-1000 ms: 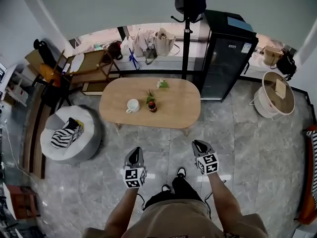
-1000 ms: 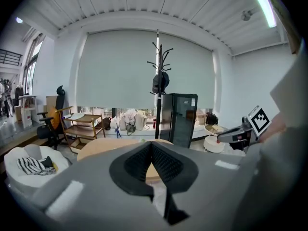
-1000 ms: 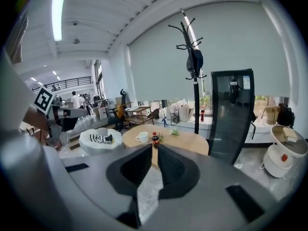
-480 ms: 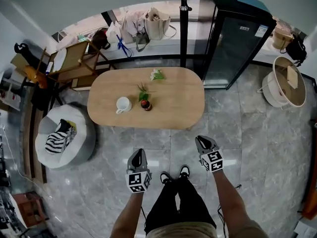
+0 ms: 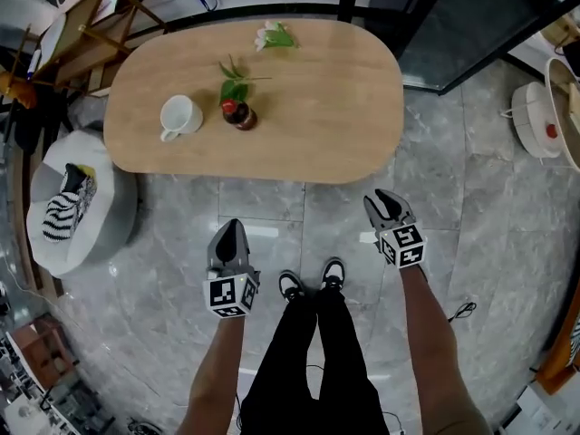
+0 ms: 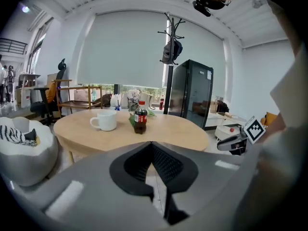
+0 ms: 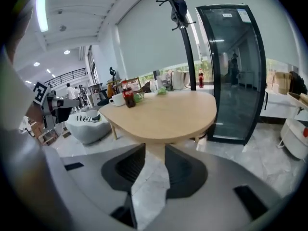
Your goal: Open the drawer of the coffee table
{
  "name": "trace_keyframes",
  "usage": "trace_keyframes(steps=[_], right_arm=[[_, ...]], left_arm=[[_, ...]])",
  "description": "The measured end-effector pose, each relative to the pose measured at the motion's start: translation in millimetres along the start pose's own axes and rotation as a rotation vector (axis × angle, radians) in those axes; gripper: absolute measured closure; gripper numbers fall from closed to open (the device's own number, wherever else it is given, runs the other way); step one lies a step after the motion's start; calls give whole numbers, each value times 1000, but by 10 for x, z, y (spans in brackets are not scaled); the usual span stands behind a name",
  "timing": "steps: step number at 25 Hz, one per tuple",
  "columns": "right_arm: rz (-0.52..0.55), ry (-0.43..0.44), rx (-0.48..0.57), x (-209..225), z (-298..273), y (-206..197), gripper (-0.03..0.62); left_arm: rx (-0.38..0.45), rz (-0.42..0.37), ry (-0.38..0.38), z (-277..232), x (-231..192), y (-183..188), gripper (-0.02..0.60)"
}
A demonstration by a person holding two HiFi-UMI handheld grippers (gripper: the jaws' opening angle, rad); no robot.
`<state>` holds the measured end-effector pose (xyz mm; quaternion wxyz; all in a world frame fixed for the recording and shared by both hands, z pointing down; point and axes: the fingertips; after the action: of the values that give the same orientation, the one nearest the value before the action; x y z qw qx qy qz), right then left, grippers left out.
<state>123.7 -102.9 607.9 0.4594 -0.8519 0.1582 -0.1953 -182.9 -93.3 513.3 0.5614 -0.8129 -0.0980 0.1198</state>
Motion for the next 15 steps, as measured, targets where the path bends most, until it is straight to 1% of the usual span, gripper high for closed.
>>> trace_keyframes(steps=[3, 5, 7, 10, 13, 15], right_arm=[[-4, -1, 18, 158, -251, -285, 487], [19, 13, 33, 217, -414, -392, 482], [42, 31, 46, 262, -547, -462, 479], [99, 56, 75, 303, -716, -471, 477], [130, 76, 112, 311, -825, -423, 474], [137, 96, 126, 280, -866, -426, 474]], left_arm=[[-15, -5, -12, -133, -11, -386, 588], [-18, 11, -14, -191, -14, -587, 588], [-19, 0, -23, -227, 26, -736, 588], [-6, -27, -48, -337, 68, -887, 588], [7, -17, -62, -443, 52, -985, 588], [5, -8, -57, -451, 20, -1024, 588]])
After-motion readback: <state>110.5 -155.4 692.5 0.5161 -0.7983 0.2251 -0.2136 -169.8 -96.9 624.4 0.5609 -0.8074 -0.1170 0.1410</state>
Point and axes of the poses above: the fingertips, and each gripper's own axes: z backward along the fingers, x to its right, y out of its top, and after that the axes turned 5 degrees about x, right-handed
